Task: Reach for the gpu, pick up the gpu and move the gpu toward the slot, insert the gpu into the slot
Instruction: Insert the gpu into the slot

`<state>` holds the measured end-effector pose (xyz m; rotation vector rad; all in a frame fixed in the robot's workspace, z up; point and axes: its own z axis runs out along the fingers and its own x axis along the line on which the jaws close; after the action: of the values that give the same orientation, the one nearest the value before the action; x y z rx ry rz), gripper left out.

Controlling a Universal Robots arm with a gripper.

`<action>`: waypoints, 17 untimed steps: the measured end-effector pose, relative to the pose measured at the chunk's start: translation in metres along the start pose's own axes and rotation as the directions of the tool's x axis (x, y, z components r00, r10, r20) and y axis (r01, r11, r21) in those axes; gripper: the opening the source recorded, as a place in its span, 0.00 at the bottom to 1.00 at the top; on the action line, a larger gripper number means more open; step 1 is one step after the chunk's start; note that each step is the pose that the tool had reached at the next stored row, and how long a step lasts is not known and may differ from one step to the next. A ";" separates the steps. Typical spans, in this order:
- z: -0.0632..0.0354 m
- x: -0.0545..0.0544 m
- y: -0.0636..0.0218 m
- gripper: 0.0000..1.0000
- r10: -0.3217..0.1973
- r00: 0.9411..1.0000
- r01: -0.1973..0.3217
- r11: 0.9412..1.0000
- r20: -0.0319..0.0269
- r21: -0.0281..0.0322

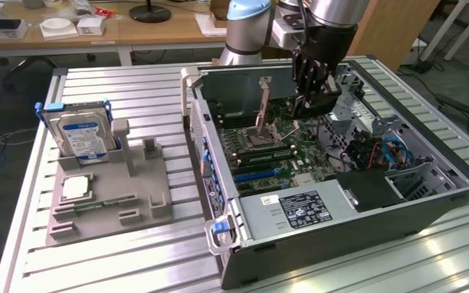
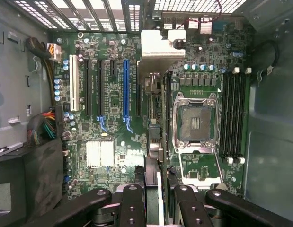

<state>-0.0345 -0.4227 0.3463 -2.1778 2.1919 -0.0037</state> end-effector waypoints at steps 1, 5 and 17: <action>0.0000 0.000 0.0000 0.28 0.000 1.000 0.000 1.000 0.000 0.000; 0.0001 0.000 0.0000 0.28 0.000 1.000 0.000 1.000 0.000 0.000; 0.0008 0.000 0.0003 0.28 0.006 1.000 -0.006 0.999 -0.001 -0.052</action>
<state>-0.0347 -0.4227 0.3455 -2.1978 2.2234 0.0536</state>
